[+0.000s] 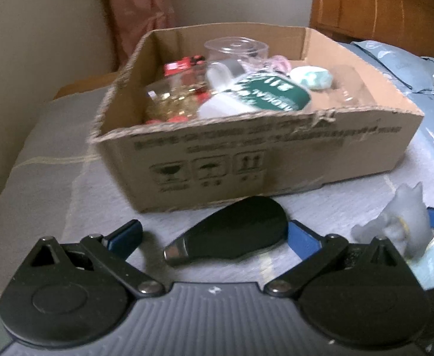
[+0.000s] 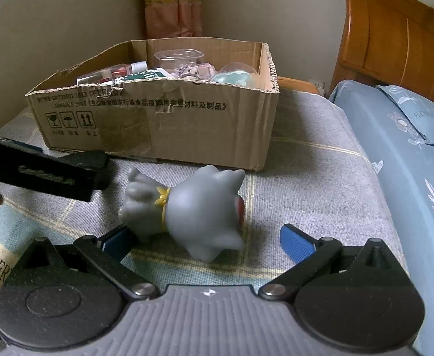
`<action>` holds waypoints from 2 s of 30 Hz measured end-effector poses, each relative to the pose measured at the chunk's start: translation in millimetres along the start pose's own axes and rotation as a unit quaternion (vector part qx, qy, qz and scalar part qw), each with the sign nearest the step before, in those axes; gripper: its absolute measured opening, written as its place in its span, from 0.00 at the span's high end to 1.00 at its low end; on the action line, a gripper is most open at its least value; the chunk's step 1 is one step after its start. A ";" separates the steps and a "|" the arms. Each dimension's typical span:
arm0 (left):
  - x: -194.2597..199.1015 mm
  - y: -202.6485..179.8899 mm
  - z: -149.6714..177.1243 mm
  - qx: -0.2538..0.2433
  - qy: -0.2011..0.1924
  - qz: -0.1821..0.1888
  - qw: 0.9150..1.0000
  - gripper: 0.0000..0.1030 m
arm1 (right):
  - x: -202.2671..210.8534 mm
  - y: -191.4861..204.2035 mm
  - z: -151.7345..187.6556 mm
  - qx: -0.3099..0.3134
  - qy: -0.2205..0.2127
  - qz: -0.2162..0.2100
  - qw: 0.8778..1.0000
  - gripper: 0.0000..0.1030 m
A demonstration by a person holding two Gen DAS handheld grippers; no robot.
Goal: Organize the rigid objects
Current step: 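Move the left tool to the black oval object while the right tool approaches the grey cat figurine, then grasp the black oval object with the left tool while the right tool grasps the grey cat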
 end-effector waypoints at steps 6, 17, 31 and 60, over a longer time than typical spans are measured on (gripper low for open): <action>9.5 22.9 11.9 0.022 0.008 -0.007 1.000 0.01 | 0.0 0.1 -0.2 0.000 0.000 0.000 1.000 0.00; 0.4 7.5 3.3 0.014 0.003 0.004 1.000 0.01 | -0.3 -0.1 0.3 0.000 0.000 0.000 1.000 0.00; 0.1 -0.4 1.0 0.004 -0.010 0.022 1.000 0.05 | -1.8 1.7 -1.4 0.002 0.001 -0.003 1.000 0.00; 0.3 2.3 1.5 0.001 -0.020 0.008 1.000 0.02 | -6.1 9.1 -6.8 0.022 0.019 -0.026 0.999 0.00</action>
Point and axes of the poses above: each gripper's, at about its wrist camera, not at the fingertips, and x roughly against the way its jaws point, y to its left, z to its underside, the point moved 9 cm from there along -x, roughly the way its jaws point, and after that the axes turned 6 degrees about -y, right-handed, at the moved point
